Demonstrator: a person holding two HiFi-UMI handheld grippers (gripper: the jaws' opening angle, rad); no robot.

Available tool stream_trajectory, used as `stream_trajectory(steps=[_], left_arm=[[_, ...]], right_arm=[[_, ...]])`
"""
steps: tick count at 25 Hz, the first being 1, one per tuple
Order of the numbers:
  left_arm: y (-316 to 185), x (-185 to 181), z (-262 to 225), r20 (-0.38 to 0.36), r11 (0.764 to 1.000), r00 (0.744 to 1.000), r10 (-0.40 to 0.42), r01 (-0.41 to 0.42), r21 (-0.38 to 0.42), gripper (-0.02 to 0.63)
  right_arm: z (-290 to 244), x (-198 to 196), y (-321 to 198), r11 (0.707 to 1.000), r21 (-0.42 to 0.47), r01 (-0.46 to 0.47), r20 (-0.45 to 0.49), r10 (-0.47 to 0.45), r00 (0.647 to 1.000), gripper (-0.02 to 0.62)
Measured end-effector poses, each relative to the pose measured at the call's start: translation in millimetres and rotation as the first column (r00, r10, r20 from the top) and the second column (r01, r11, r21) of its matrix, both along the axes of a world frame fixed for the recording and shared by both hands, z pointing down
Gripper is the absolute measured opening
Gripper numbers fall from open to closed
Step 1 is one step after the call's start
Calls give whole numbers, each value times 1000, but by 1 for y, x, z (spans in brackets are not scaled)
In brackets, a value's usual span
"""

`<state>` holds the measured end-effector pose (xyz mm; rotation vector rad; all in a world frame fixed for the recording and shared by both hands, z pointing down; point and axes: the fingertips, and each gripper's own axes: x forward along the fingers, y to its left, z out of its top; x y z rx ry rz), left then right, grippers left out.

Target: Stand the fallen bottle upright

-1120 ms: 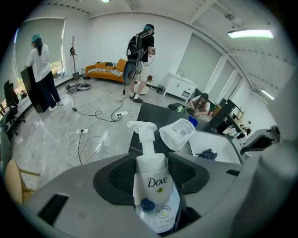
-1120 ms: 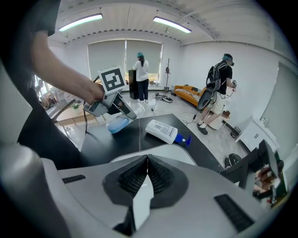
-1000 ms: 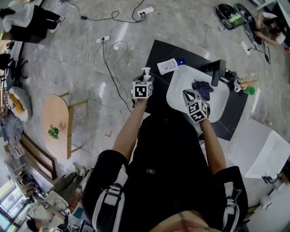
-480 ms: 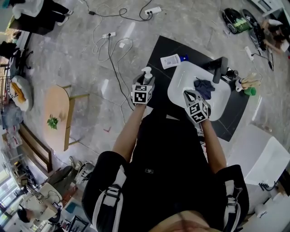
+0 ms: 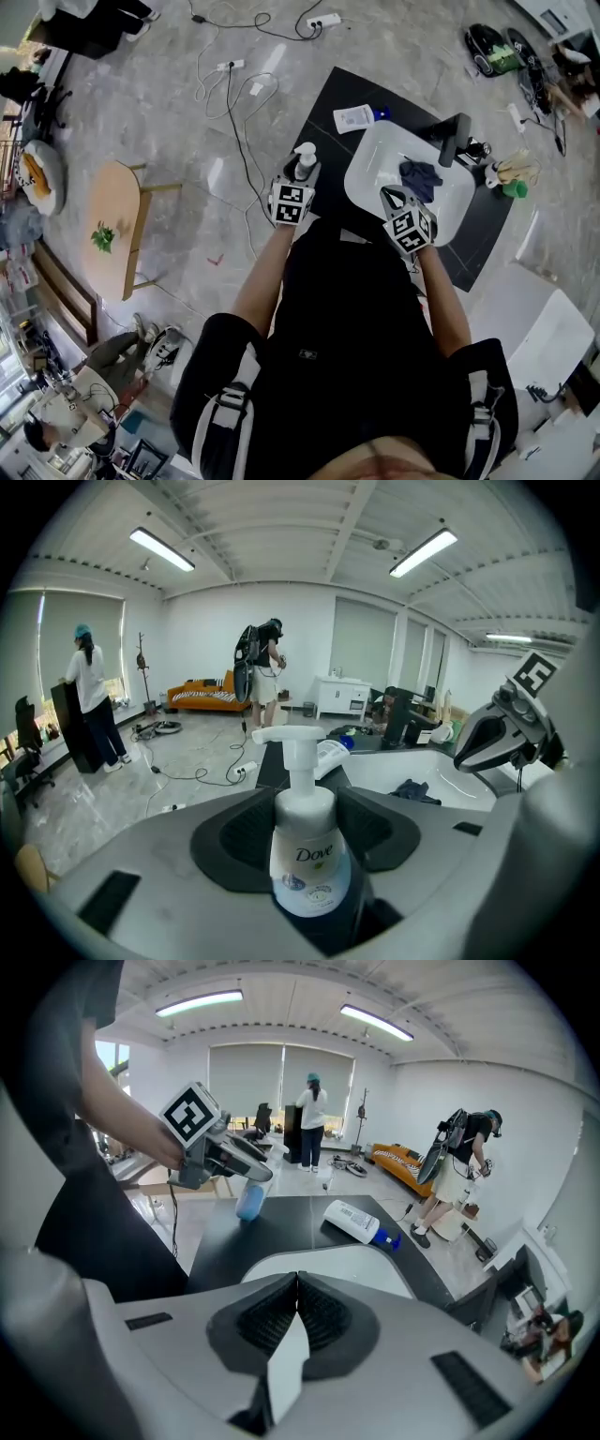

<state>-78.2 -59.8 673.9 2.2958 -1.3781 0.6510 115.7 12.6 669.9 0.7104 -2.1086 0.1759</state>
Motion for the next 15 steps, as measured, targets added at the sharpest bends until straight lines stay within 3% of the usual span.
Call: stream_trajectory(steps=[6, 15], left_arm=[[23, -4, -7, -9, 997, 1000, -23, 24, 74, 210], [56, -9, -2, 0, 997, 999, -39, 39, 62, 212]], right_arm=[[4, 6, 15, 999, -12, 33, -16, -33, 999, 60], [6, -6, 29, 996, -21, 83, -11, -83, 996, 60]])
